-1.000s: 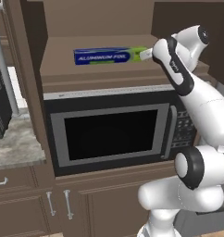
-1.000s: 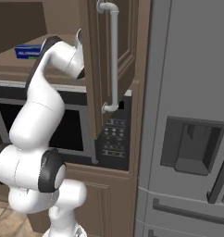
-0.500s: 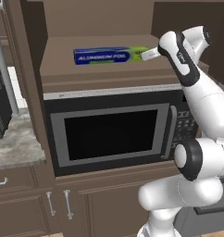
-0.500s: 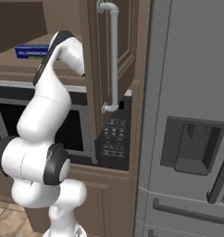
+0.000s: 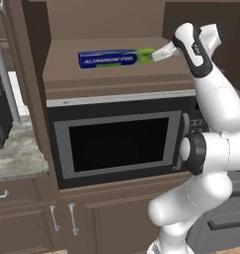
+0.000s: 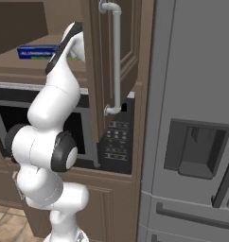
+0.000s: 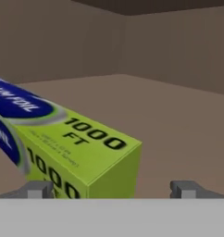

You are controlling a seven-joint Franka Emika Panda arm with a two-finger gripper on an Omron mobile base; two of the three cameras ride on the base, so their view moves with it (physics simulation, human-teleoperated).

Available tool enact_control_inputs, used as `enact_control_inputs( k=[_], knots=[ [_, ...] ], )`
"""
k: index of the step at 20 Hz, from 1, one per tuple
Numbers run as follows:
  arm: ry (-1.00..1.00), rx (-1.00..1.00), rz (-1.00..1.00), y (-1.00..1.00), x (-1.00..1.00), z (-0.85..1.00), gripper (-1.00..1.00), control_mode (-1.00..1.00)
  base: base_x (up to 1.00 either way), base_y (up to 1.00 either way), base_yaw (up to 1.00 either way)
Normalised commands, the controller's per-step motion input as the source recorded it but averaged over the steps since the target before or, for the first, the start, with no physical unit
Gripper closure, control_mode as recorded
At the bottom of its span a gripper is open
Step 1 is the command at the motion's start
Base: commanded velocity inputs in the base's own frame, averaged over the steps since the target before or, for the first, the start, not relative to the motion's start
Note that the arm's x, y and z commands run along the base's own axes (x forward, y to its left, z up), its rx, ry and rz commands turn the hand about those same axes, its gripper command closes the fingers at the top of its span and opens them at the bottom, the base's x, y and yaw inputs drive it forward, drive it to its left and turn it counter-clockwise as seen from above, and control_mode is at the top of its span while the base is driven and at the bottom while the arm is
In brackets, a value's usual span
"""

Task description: Retrieve the tupperware and aluminum foil from the cabinet and place them on the dining counter near the plate with kebab skewer and sweet potato to prepare for storing leftovers.

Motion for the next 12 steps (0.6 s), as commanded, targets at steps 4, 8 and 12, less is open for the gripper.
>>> enact_control_inputs(
  k=[4, 8, 12],
  knots=[
    [0.00, -0.03, 0.17, 0.00, 0.07, 0.00, -1.00, -1.00, 0.00, 0.00, 0.00],
    [0.00, -0.05, 0.19, 0.09, 0.06, 0.00, -1.00, -1.00, 0.00, 0.00, 0.00],
    [-0.03, -0.03, 0.19, 0.10, 0.24, 0.00, -1.00, -1.00, 0.00, 0.00, 0.00]
  ],
)
